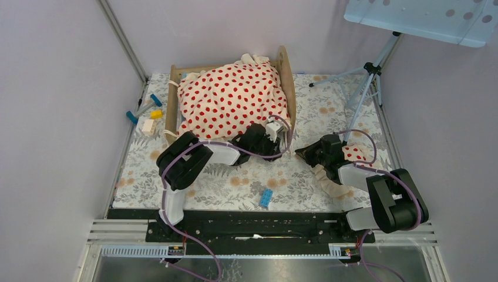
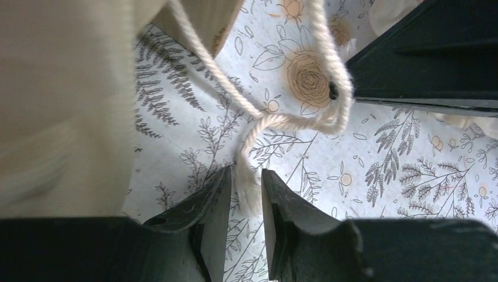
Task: Set up the pet bed
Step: Tie the ropes to the bed frame, then adjust the mattress on the bed frame, then adjust the bed frame at the center of the board.
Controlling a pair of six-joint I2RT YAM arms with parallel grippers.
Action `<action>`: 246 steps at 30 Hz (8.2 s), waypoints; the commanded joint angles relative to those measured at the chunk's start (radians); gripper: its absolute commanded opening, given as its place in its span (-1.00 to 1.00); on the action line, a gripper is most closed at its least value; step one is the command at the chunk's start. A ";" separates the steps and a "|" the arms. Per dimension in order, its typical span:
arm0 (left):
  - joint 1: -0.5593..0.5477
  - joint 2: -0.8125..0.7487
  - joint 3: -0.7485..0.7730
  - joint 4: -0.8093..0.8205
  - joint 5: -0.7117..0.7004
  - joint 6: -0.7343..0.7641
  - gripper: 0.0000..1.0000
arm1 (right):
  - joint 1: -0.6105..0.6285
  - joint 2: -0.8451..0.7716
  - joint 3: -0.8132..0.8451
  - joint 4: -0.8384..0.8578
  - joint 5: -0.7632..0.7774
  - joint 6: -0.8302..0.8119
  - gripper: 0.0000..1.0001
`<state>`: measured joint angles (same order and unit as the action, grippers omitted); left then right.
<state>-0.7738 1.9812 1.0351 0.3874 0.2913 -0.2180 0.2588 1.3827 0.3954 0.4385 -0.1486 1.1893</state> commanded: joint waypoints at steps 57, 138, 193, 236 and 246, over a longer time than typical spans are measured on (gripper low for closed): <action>-0.053 -0.220 -0.181 -0.208 -0.572 0.052 -1.00 | -0.040 -0.127 0.437 -0.272 0.111 -0.410 -1.00; 0.034 -1.233 -0.297 -0.906 -0.602 -0.275 0.82 | 0.294 0.124 0.356 0.040 0.488 0.066 -0.29; 0.372 -1.022 0.143 -1.118 -0.652 -0.193 0.98 | 0.254 0.015 0.776 -0.568 0.534 -0.775 0.70; 0.559 -1.049 0.058 -1.233 -0.481 -0.169 0.98 | -0.156 0.122 0.839 -0.463 -0.333 -1.279 -0.77; 0.559 -1.100 0.055 -1.263 -0.342 -0.106 0.97 | -0.156 0.296 1.107 -0.533 -0.215 -1.093 -0.12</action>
<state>-0.2211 0.9310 1.0866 -0.8707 -0.1017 -0.3603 0.0898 1.6688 1.3769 -0.1280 -0.3233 -0.0589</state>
